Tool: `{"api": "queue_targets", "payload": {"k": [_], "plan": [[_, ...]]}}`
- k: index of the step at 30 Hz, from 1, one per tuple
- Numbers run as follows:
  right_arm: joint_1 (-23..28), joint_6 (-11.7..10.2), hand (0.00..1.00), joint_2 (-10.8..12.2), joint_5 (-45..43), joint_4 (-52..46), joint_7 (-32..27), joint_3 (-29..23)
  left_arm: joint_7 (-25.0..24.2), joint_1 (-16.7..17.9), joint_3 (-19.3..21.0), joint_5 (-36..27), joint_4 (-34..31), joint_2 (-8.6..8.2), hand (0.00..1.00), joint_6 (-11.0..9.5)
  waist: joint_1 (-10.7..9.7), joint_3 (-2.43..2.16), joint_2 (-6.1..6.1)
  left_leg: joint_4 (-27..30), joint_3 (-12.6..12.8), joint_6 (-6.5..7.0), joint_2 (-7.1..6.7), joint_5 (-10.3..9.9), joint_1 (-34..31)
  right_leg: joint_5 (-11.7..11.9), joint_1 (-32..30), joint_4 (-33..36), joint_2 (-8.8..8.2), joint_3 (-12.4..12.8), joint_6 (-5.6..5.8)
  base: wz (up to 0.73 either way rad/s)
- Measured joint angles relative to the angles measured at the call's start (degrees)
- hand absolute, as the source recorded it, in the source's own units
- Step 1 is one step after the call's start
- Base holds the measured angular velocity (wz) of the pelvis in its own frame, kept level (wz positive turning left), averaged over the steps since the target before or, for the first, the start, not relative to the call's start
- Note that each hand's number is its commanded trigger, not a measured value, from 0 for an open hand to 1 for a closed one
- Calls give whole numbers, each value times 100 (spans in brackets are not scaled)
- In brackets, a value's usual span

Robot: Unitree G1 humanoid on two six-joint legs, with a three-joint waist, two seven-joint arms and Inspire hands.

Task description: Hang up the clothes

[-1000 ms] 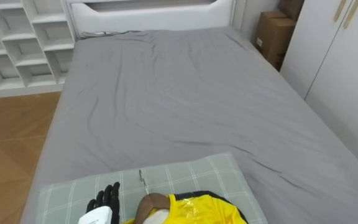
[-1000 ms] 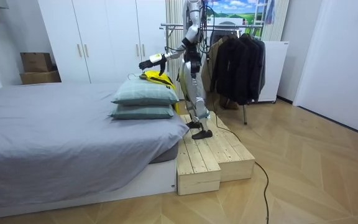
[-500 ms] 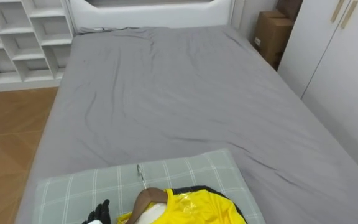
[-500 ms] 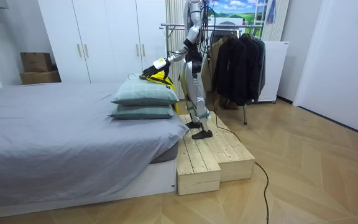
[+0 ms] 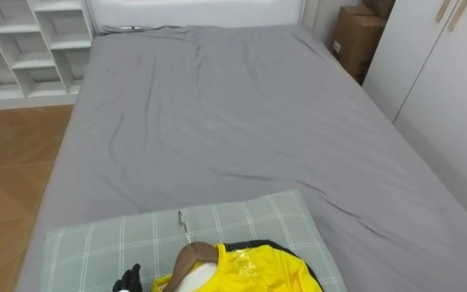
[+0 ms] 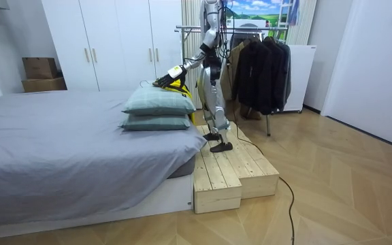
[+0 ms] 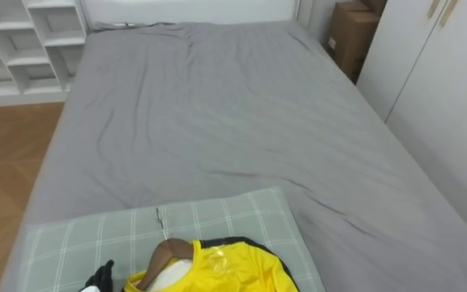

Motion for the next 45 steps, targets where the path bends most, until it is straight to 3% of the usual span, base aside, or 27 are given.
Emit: {"api": "queue_targets", "payload": {"k": [6,17,23,30,45], "plan": [[-19,0,0,11,7,0,0,9,-2,-238,-57,-217,298,-92,0,35,-17,6,-7,-4,5,0,1,0,-23,0,-13,-2,-2,1,0,0],[-318,-2,0,-10,9,104,0,299,-2,-771,-312,-433,370,-63,0,32,-7,26,49,5,124,52,7,31,-448,162,-451,-9,-5,20,15,-2],[-589,5,0,-24,23,390,-5,528,-1,-1208,-531,-438,985,-176,0,36,-50,41,56,19,123,110,2,75,-606,222,-597,-4,-43,-32,11,0],[-773,8,0,-26,65,517,-109,674,-138,-1292,-534,-433,1541,-247,0,38,-144,77,81,47,123,116,-22,115,-689,223,-641,-25,-87,-40,8,4],[-959,9,0,17,158,567,-209,890,-170,-1406,-425,-438,1613,-298,0,17,-102,88,21,87,123,118,-37,143,-908,226,-899,11,-95,-16,3,0]]}}
